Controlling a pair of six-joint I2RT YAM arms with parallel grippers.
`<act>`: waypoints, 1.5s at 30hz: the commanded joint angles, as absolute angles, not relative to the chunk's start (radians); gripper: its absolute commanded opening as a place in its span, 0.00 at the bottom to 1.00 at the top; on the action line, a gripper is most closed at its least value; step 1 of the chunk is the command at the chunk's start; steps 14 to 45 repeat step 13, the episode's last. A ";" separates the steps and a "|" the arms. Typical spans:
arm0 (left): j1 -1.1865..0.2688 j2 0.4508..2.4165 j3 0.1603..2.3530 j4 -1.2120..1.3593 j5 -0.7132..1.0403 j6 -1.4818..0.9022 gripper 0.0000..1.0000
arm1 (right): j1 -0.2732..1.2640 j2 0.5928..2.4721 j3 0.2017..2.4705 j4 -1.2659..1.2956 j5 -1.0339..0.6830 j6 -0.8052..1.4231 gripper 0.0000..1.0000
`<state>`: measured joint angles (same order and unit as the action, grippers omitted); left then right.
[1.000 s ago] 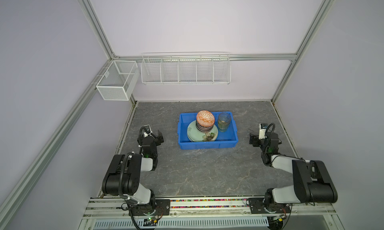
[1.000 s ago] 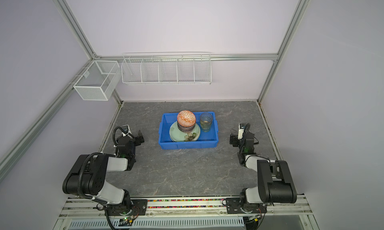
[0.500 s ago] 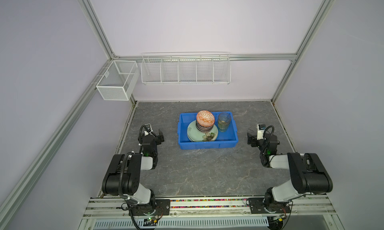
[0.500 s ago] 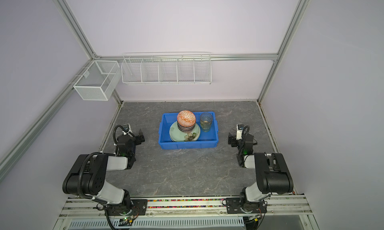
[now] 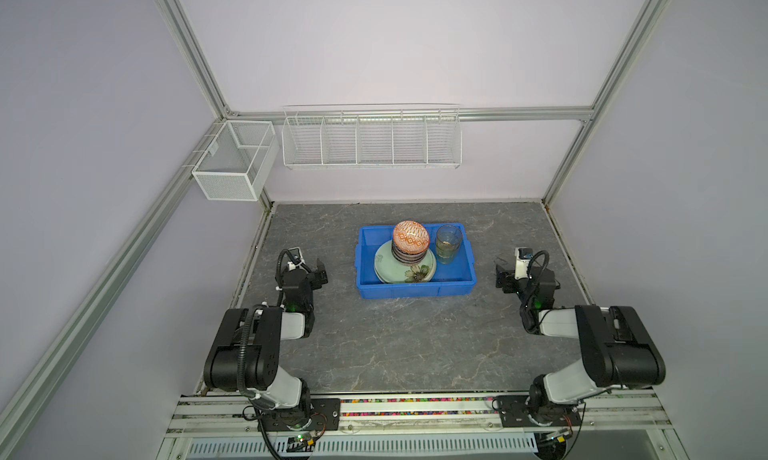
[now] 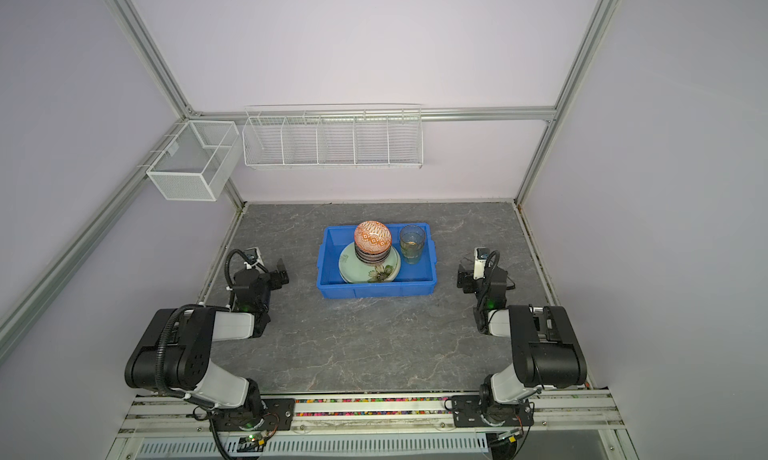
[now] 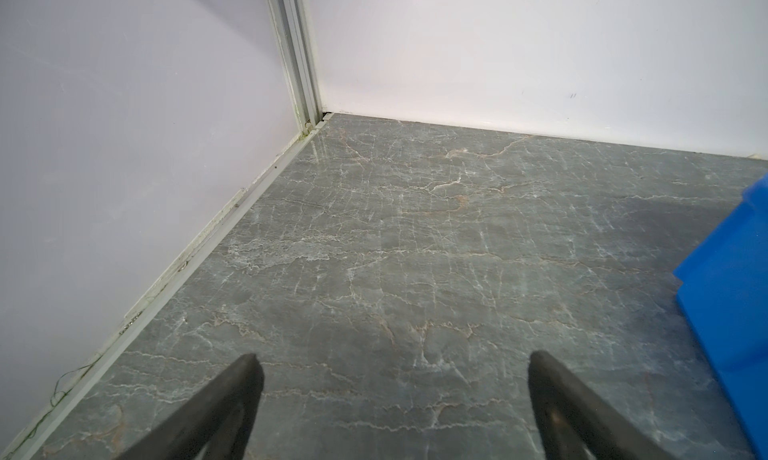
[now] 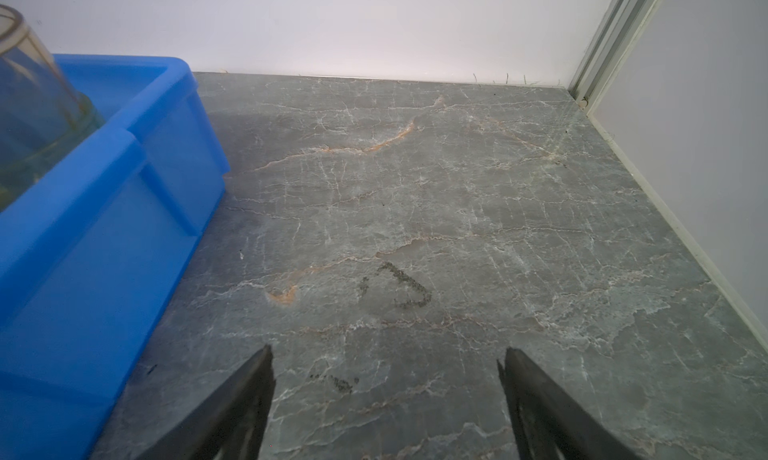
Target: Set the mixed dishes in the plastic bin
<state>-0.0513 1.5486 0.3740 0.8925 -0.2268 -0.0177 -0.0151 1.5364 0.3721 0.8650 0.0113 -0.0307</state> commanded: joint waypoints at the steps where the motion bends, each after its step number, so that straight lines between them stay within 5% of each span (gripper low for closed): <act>1: -0.048 1.551 0.393 0.904 -0.217 -0.023 0.99 | -0.012 1.531 0.383 0.871 0.034 -0.038 0.88; 45: -0.048 1.551 0.393 0.904 -0.218 -0.023 0.99 | -0.012 1.531 0.384 0.867 0.032 -0.039 0.88</act>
